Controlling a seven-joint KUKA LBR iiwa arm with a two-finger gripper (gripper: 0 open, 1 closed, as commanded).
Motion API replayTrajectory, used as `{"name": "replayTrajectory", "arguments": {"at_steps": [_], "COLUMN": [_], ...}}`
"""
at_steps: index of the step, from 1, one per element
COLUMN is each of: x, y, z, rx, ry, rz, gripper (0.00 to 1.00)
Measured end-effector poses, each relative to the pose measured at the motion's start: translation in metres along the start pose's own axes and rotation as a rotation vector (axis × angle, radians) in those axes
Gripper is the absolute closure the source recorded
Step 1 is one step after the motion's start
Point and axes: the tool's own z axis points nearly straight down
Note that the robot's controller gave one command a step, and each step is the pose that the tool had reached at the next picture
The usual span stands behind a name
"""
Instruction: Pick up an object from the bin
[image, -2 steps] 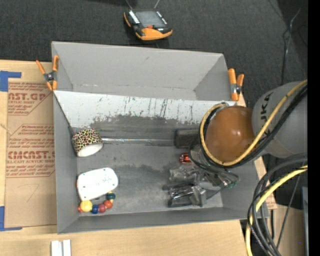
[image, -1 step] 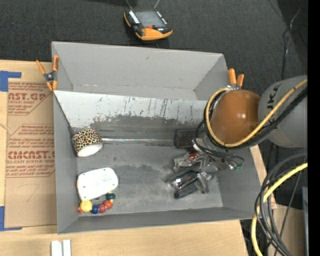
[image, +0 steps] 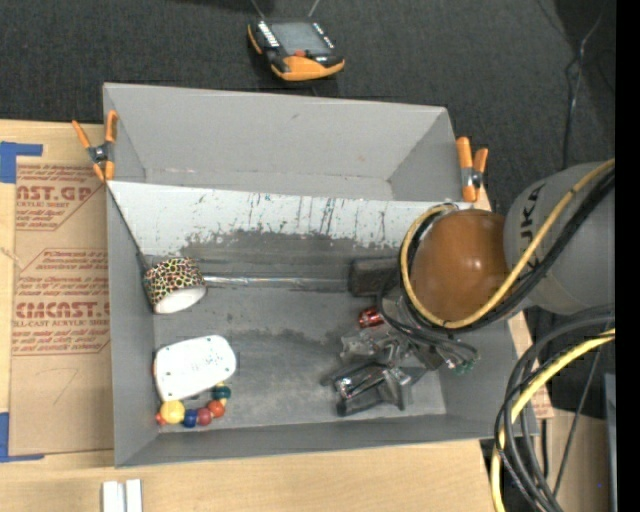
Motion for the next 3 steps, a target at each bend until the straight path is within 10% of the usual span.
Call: {"name": "replayTrajectory", "arguments": {"at_steps": [3], "x": [0.0001], "y": [0.0], "z": [0.0], "rx": [0.0], "ry": [0.0], "rz": [0.0], "gripper": [1.0]}}
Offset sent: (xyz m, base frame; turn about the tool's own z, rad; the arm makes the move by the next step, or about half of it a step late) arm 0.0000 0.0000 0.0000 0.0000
